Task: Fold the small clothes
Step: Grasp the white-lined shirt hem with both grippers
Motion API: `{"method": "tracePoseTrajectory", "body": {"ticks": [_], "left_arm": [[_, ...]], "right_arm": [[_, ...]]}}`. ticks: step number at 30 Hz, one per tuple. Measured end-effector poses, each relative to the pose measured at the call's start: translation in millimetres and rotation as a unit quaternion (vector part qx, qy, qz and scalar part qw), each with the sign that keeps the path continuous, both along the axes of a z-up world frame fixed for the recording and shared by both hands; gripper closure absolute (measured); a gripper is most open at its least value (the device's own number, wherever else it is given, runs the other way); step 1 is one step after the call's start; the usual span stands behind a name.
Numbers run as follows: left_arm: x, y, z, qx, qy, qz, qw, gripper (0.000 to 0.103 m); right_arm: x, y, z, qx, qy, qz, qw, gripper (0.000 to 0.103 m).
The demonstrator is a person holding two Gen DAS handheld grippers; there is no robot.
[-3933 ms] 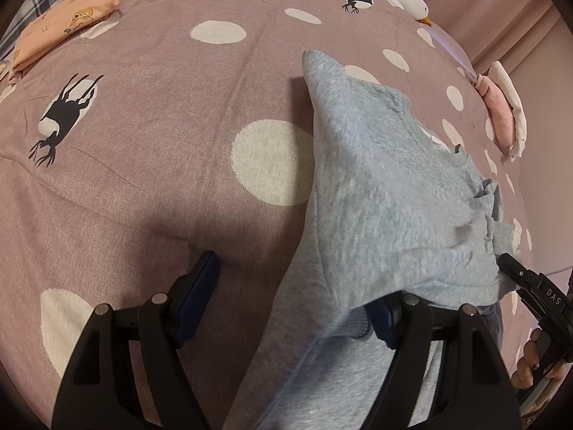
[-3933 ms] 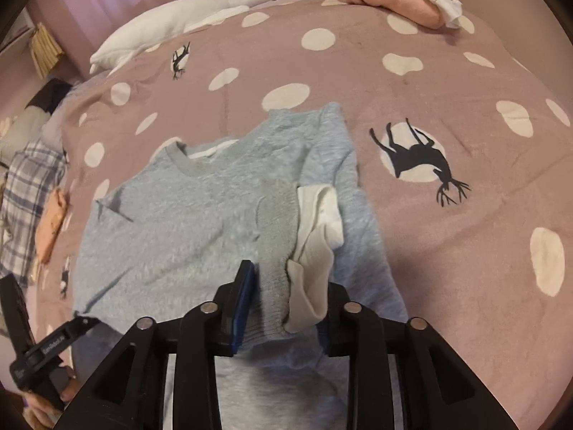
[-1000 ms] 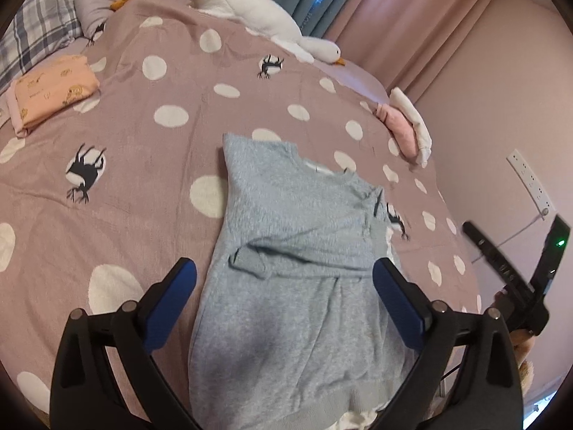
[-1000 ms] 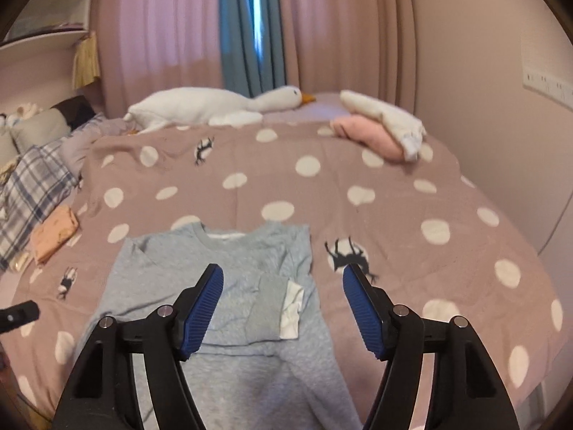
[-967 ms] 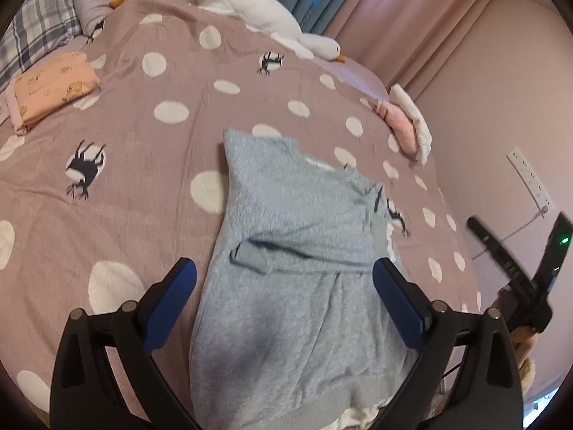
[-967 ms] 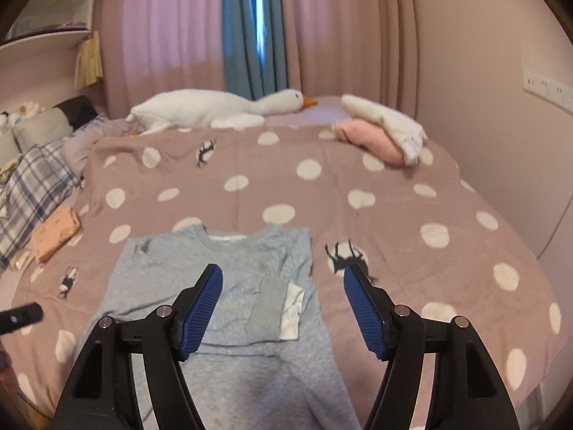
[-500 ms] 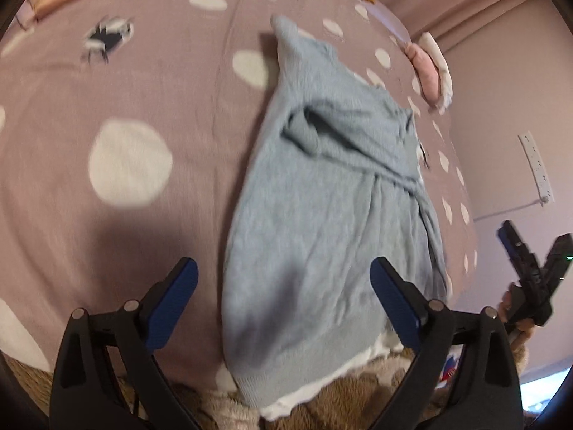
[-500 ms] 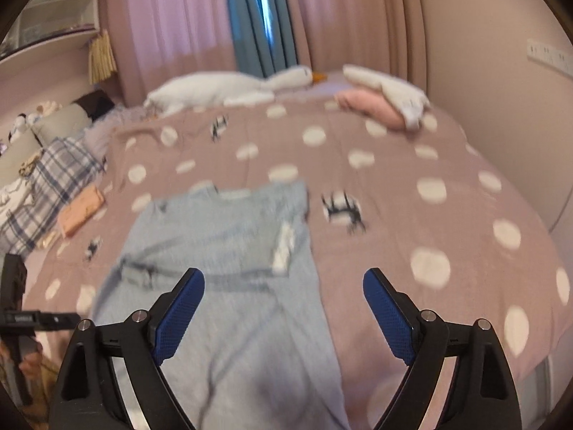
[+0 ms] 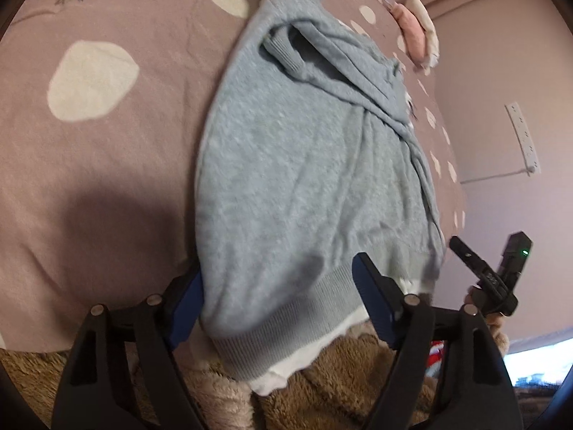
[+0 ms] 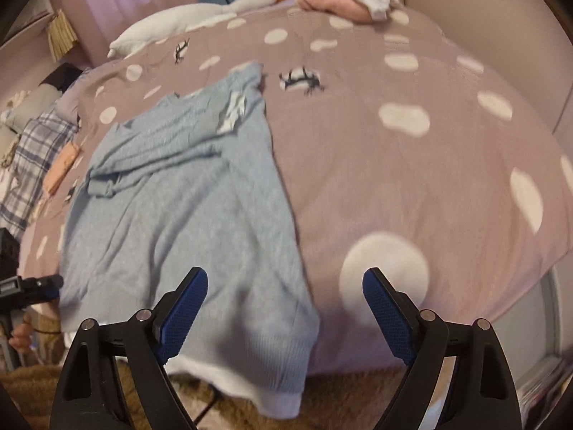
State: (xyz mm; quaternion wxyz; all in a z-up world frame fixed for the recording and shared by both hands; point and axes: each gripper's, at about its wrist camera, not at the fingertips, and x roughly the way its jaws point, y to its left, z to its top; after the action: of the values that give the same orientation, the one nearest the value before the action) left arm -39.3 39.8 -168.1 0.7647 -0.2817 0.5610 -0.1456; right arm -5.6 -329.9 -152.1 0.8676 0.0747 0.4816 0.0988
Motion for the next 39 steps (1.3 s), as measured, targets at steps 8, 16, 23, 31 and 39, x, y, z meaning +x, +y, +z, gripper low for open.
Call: {"method": "tracePoseTrajectory", "body": {"ticks": [8, 16, 23, 31, 39], "left_arm": [[-12, -4, -1, -0.021, -0.004, -0.016, 0.9996, 0.026], [-23, -8, -15, -0.048, 0.044, -0.033, 0.9973, 0.027], [-24, -18, -10, -0.040, 0.021, -0.045, 0.9980, 0.083], [-18, -17, 15, -0.092, -0.021, -0.044, 0.9945, 0.090], [-12, -11, 43, -0.131, -0.054, -0.038, 0.9891, 0.090]], "right_arm": [[-18, -4, -23, 0.005, 0.062, 0.005, 0.998, 0.033], [-30, -6, -44, 0.040, 0.121, 0.032, 0.991, 0.045], [-29, 8, -37, 0.027, 0.119, 0.068, 0.990, 0.071], [-25, 6, -8, 0.061, 0.095, 0.097, 0.989, 0.086], [-22, 7, -1, 0.050, 0.111, 0.096, 0.988, 0.086]]}}
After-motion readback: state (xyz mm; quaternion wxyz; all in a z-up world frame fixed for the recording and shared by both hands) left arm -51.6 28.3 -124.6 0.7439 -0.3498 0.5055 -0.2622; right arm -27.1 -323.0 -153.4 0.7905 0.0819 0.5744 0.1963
